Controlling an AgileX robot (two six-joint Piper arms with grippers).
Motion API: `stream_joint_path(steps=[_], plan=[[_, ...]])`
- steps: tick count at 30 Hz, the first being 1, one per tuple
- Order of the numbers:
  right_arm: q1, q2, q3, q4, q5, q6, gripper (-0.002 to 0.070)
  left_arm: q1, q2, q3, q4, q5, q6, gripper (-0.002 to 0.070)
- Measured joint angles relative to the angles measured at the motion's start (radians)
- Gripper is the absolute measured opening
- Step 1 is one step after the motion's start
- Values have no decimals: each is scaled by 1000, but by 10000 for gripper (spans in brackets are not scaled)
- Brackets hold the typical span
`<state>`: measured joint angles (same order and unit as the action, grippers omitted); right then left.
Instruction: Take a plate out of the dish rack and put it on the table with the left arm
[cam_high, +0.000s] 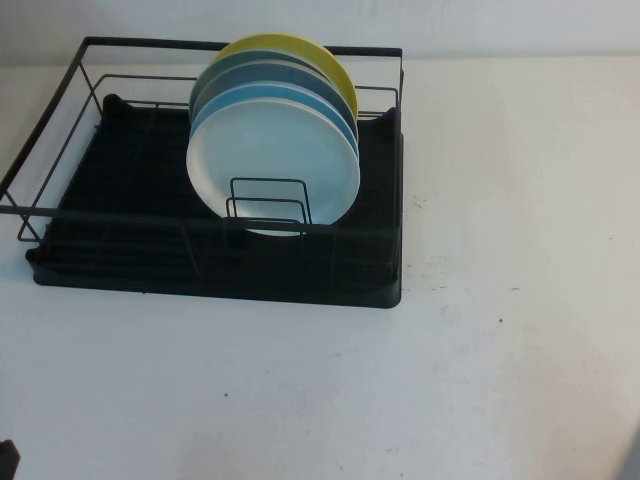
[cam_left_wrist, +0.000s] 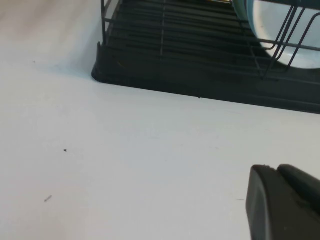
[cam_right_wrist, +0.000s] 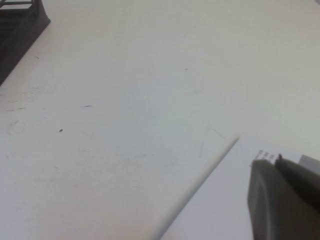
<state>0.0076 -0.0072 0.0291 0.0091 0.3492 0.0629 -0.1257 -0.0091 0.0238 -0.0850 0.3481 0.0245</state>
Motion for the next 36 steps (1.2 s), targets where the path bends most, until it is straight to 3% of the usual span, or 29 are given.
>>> stream_joint_path(steps=[17, 24, 36], plan=[[0, 0, 0, 0, 0, 0, -20, 0, 0, 0, -6, -8, -12, -7], [0, 0, 0, 0, 0, 0, -20, 0, 0, 0, -333, -155, -215, -7], [0, 0, 0, 0, 0, 0, -20, 0, 0, 0, -403, -393, -207, -7]])
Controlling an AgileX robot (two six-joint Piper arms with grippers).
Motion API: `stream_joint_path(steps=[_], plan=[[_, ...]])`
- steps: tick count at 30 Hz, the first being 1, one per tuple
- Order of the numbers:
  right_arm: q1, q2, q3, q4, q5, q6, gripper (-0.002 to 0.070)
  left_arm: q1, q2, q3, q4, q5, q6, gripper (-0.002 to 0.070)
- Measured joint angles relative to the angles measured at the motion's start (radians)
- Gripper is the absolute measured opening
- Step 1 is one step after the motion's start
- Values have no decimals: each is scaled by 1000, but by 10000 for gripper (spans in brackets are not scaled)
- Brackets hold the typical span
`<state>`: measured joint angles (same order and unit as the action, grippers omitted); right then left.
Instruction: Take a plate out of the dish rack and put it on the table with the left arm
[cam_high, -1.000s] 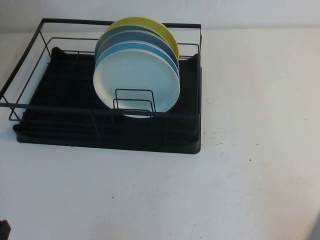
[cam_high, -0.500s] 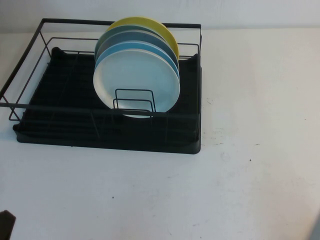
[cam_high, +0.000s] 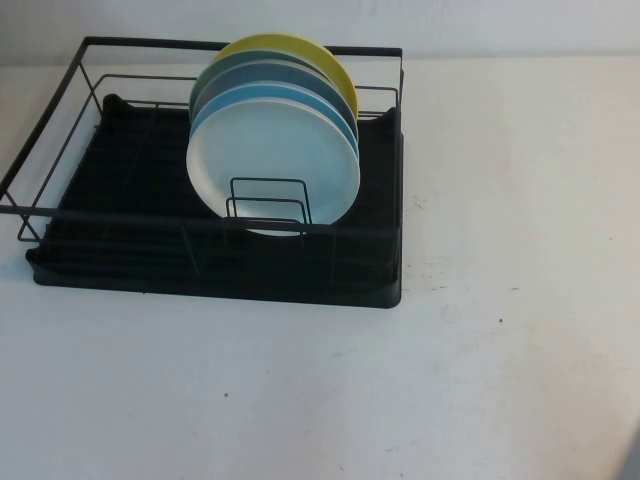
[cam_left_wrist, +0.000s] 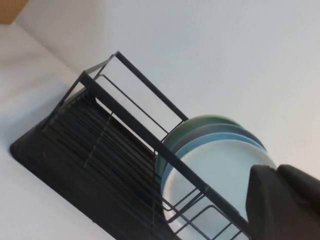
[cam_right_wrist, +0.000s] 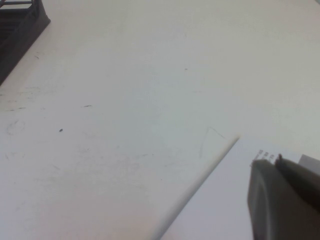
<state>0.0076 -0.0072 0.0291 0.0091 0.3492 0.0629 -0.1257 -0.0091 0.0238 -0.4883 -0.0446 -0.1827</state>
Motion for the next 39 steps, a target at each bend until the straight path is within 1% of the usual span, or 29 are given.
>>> stream_joint_path(steps=[3, 5, 8, 10, 12, 14, 17, 20, 23, 26, 30, 32, 36, 39], plan=[[0, 0, 0, 0, 0, 0, -20, 0, 0, -3, -22, 45, -11, -7], [0, 0, 0, 0, 0, 0, -20, 0, 7, -45, -8, 168, -11, -7], [0, 0, 0, 0, 0, 0, -20, 0, 114, -218, 118, 432, -9, -7], [0, 0, 0, 0, 0, 0, -20, 0, 239, -397, 244, 643, 26, -7], [0, 0, 0, 0, 0, 0, -20, 0, 366, -597, 349, 833, 104, -7], [0, 0, 0, 0, 0, 0, -20, 0, 497, -786, 406, 970, 212, -7], [0, 0, 0, 0, 0, 0, -20, 0, 709, -1094, 440, 1136, 384, -7], [0, 0, 0, 0, 0, 0, -20, 0, 911, -1354, 429, 1248, 513, -7], [0, 0, 0, 0, 0, 0, -20, 0, 1085, -1575, 392, 1288, 604, -7], [0, 0, 0, 0, 0, 0, -20, 0, 1234, -1704, 321, 1294, 720, -7], [0, 0, 0, 0, 0, 0, -20, -47, 1388, -1790, 292, 1294, 871, -7], [0, 0, 0, 0, 0, 0, -20, -86, 1453, -1802, 290, 1294, 939, -7], [0, 0, 0, 0, 0, 0, -20, -171, 1561, -1804, 343, 1294, 1005, -7], [0, 0, 0, 0, 0, 0, -20, -236, 1641, -1804, 434, 1289, 1015, -7]])
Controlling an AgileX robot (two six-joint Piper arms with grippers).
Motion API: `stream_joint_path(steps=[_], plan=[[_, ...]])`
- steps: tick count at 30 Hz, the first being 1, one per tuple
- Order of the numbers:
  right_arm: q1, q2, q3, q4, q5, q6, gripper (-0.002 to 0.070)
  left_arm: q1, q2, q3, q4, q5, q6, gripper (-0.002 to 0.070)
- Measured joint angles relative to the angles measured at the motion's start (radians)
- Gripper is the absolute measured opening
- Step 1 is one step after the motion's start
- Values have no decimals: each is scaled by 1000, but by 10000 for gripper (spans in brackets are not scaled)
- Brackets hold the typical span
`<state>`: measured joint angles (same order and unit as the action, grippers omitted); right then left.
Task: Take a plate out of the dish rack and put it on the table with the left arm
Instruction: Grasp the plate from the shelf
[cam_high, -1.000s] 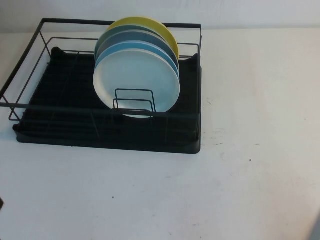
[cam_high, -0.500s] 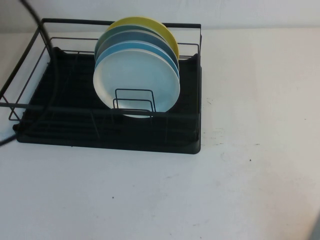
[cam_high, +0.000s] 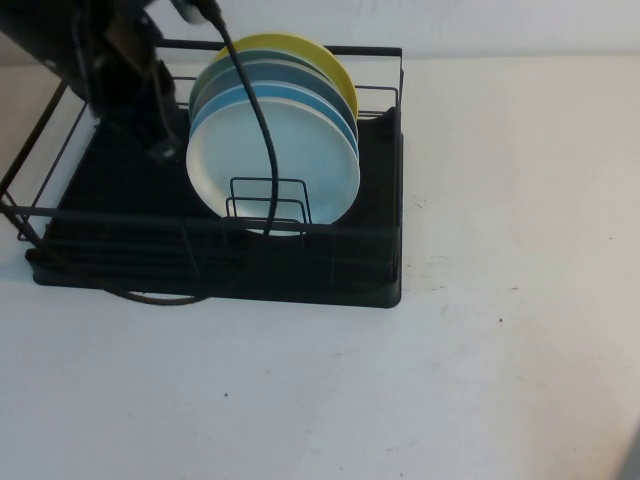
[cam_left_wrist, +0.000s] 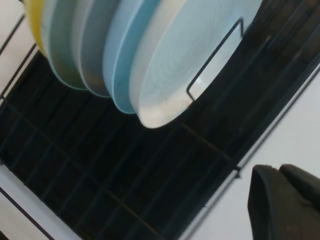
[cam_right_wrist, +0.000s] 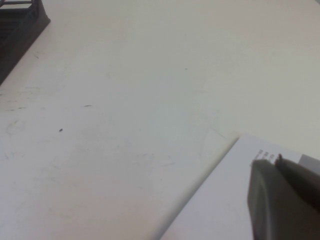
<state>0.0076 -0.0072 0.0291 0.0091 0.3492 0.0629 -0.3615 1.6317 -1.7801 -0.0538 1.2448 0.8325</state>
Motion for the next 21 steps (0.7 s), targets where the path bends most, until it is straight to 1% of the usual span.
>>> stream_joint_path(steps=[4, 6, 7, 9, 14, 15, 17, 21], plan=[[0, 0, 0, 0, 0, 0, -20, -78, 70, 0, 144, -92, -9, -6], [0, 0, 0, 0, 0, 0, -20, -104, 92, 0, 179, -154, -16, 3], [0, 0, 0, 0, 0, 0, -20, -113, 102, 0, 188, -190, -16, 19], [0, 0, 0, 0, 0, 0, -20, -126, 116, 0, 186, -251, 3, 74], [0, 0, 0, 0, 0, 0, -20, -139, 151, 0, 150, -378, 35, 312], [0, 0, 0, 0, 0, 0, -20, -140, 156, 0, 146, -390, 35, 347], [0, 0, 0, 0, 0, 0, -20, -140, 175, 0, 145, -414, 35, 379], [0, 0, 0, 0, 0, 0, -20, -140, 208, 0, 145, -443, 42, 386]])
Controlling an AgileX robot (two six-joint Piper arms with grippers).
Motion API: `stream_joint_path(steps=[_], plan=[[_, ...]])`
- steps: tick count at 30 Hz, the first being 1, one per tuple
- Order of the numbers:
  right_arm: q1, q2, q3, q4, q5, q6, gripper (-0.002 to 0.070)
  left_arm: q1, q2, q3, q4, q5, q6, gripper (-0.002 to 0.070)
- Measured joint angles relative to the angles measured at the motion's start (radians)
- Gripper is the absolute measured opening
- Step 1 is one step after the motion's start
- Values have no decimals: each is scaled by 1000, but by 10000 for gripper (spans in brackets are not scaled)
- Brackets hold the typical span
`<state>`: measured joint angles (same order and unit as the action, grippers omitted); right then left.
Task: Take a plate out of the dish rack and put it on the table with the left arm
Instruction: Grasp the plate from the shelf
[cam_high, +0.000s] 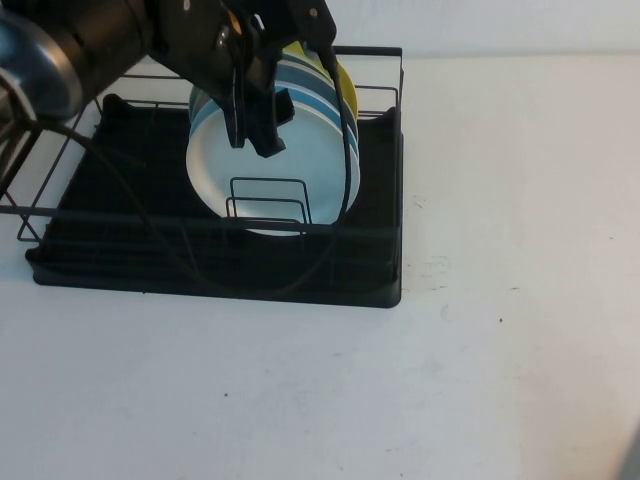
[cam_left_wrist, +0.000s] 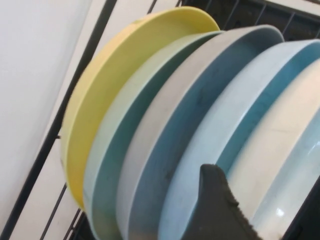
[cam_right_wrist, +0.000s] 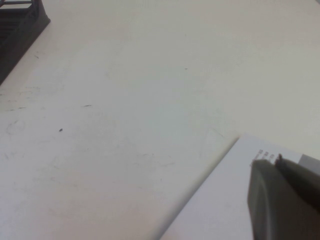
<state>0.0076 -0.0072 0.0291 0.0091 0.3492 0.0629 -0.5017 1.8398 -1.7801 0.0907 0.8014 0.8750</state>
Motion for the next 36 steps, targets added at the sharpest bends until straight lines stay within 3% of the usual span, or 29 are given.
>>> stream_joint_path(steps=[8, 18, 26, 31, 36], plan=[[0, 0, 0, 0, 0, 0, -20, 0, 36, 0, -2, -28, 12, 326], [0, 0, 0, 0, 0, 0, -20, 8, 40, 0, -4, -36, 17, 301], [0, 0, 0, 0, 0, 0, -20, 8, 76, 0, 21, -34, 17, 225], [0, 0, 0, 0, 0, 0, -20, 8, 81, 0, 53, -19, 33, 122], [0, 0, 0, 0, 0, 0, -20, 8, 77, 0, 58, -17, 40, 121]])
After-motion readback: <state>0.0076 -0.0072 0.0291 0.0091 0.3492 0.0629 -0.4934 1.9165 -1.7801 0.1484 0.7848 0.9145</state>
